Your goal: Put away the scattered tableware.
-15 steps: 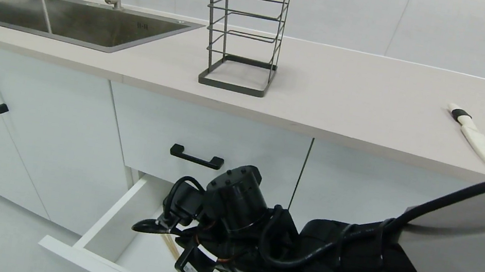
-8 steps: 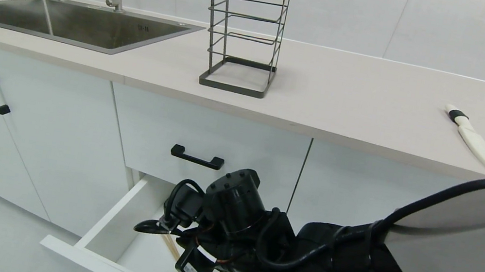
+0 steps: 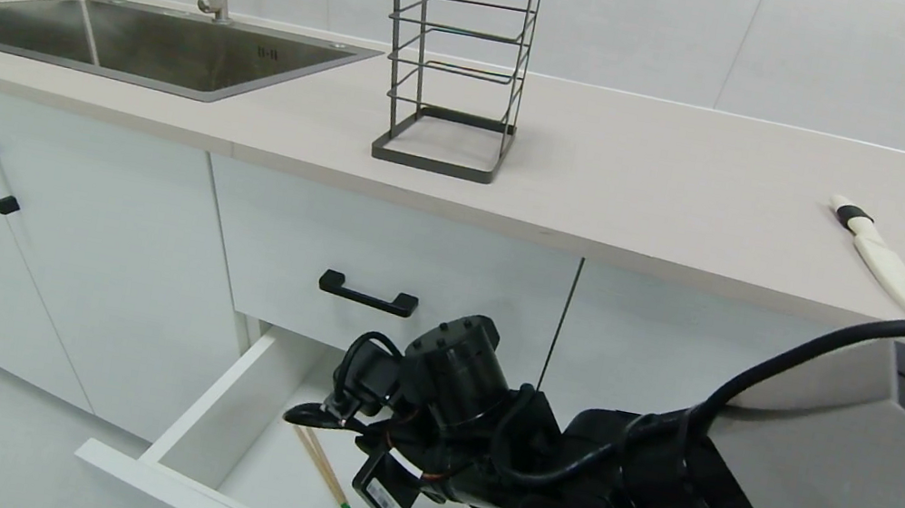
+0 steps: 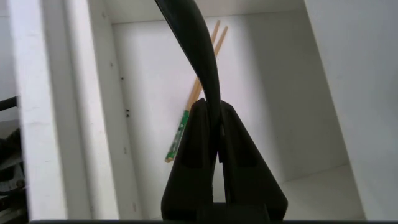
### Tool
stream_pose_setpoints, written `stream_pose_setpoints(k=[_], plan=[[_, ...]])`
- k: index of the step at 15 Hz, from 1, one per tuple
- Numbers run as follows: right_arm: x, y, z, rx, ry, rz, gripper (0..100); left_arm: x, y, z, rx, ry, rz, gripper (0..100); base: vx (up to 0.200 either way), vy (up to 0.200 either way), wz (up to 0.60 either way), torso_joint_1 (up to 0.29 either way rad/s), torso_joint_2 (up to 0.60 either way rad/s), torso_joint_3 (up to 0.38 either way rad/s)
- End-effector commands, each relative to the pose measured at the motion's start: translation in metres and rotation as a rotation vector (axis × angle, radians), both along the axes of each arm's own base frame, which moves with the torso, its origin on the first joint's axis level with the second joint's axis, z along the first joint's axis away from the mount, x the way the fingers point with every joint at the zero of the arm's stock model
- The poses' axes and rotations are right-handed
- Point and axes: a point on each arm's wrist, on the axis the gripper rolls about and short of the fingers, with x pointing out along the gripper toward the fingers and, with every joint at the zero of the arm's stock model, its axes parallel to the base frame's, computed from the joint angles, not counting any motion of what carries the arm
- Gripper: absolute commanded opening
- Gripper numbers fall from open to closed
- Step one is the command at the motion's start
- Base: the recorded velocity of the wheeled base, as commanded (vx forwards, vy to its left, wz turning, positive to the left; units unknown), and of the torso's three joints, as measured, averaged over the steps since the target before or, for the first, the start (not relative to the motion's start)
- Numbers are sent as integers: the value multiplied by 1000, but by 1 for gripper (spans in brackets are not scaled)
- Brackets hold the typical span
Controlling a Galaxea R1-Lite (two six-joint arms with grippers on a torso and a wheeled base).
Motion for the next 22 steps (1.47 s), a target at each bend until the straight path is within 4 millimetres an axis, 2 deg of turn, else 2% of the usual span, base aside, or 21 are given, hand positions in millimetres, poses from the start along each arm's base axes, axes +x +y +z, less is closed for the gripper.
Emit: stream_pose_setpoints(k=[1, 4, 12, 15, 22], plan=[[7, -1, -16, -22, 18, -15, 0, 0, 0, 0, 0, 2, -1, 100, 0, 0, 0, 0, 0, 0], [10, 2, -31, -31, 25, -15, 0, 0, 0, 0, 0, 2, 1, 100, 0, 0, 0, 0, 0, 0], [13, 11, -47, -43, 37, -10, 0, 0, 0, 0, 0, 2, -1, 100, 0, 0, 0, 0, 0, 0], [14, 11, -63, -63, 54, -10, 0, 0, 0, 0, 0, 2, 1, 100, 0, 0, 0, 0, 0, 0], [15, 13, -81, -92, 74, -8, 0, 0, 0, 0, 0, 2, 1, 100, 0, 0, 0, 0, 0, 0]])
